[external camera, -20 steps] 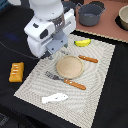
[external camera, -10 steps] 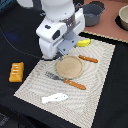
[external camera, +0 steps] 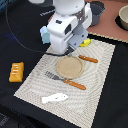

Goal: Interact with the objects in diverse but meaningful ways.

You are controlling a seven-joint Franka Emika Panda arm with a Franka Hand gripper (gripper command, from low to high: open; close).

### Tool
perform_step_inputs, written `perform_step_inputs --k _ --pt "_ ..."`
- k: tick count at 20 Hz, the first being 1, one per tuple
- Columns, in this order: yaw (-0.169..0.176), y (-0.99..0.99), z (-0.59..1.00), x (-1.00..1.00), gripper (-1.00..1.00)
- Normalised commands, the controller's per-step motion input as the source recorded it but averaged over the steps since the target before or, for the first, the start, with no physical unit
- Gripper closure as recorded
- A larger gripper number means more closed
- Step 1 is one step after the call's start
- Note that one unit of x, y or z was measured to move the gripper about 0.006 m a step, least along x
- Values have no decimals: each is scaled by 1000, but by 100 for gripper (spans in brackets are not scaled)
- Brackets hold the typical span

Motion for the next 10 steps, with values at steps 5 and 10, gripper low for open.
perform_step_inputs --k 5,10 --pt "206 254 27 304 -100" --pt "180 321 0 410 -100"
